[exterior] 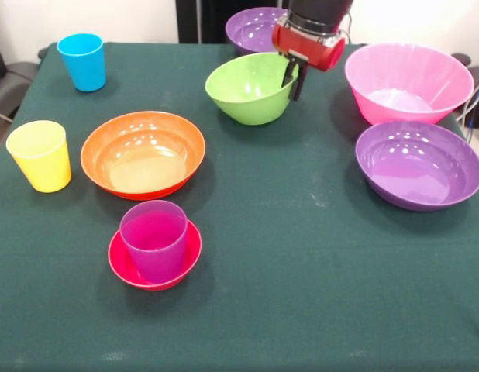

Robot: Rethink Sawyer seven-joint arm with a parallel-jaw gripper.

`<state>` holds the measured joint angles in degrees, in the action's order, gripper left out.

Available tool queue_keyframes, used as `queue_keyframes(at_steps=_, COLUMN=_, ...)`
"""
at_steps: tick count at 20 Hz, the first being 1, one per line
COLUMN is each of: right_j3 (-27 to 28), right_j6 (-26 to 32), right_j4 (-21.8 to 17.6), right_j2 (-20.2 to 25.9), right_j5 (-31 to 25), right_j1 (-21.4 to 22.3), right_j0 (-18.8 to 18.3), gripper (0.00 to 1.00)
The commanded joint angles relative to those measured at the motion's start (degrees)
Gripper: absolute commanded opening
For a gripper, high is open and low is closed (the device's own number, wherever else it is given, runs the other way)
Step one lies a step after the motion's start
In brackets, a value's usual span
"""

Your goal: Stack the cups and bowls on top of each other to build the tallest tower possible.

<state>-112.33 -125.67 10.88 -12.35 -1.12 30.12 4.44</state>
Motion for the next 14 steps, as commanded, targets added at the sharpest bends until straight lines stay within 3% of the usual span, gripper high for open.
queue_keyframes(at_steps=1, right_j3=3.91, right_j6=-1.12, right_j4=-1.88, right_j2=2.68, right_j5=-15.13, right_j1=6.11, right_j0=-0.4, gripper=0.0)
queue_keyframes(at_steps=14, right_j3=11.24, right_j6=0.5, right_j4=-4.03, right_j2=0.92, right_j5=-24.57, right_j1=7.26, right_j0=-0.62, gripper=0.0)
